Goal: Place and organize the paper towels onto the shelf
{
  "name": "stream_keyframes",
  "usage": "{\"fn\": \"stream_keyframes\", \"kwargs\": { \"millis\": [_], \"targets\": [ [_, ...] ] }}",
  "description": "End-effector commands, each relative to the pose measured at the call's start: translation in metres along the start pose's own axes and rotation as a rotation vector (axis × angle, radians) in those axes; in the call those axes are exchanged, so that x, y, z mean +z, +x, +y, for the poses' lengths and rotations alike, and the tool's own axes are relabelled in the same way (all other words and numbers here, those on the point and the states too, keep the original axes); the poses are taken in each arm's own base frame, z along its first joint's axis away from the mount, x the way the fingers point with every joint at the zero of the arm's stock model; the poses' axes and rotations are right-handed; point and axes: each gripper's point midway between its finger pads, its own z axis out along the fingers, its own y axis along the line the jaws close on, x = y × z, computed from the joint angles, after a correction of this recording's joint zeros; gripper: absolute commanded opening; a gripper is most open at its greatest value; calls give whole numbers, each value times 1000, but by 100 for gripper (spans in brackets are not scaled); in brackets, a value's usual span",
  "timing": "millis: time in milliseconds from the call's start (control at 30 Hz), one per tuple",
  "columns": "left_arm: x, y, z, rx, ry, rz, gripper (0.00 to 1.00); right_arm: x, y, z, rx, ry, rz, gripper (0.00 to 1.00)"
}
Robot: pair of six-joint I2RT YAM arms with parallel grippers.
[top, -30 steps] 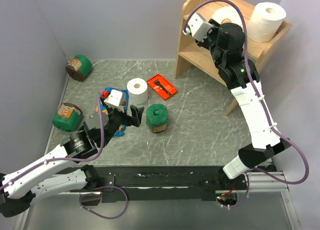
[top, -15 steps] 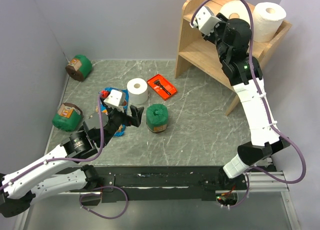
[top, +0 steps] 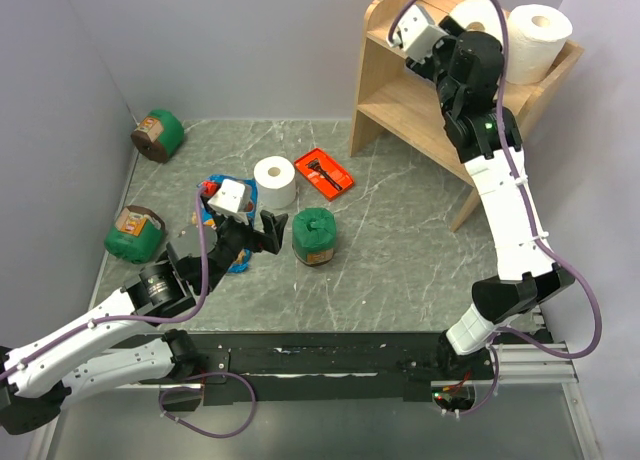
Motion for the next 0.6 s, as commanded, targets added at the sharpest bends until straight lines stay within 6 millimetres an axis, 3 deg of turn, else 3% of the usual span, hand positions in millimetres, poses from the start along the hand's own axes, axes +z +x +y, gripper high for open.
{"fn": "stream_keyframes", "kwargs": {
  "millis": [0, 367, 567],
  "targets": [
    [1, -11, 1, -2, -14, -36, 96, -11, -17, -45, 68, 134, -71, 63],
    [0, -12, 2, -4, -15, -39, 96, -25, -26, -51, 129, 118, -112, 70],
    [0, -12, 3, -5, -21, -41, 96, -13, -10, -55, 83, 153, -67, 70]
  ]
}}
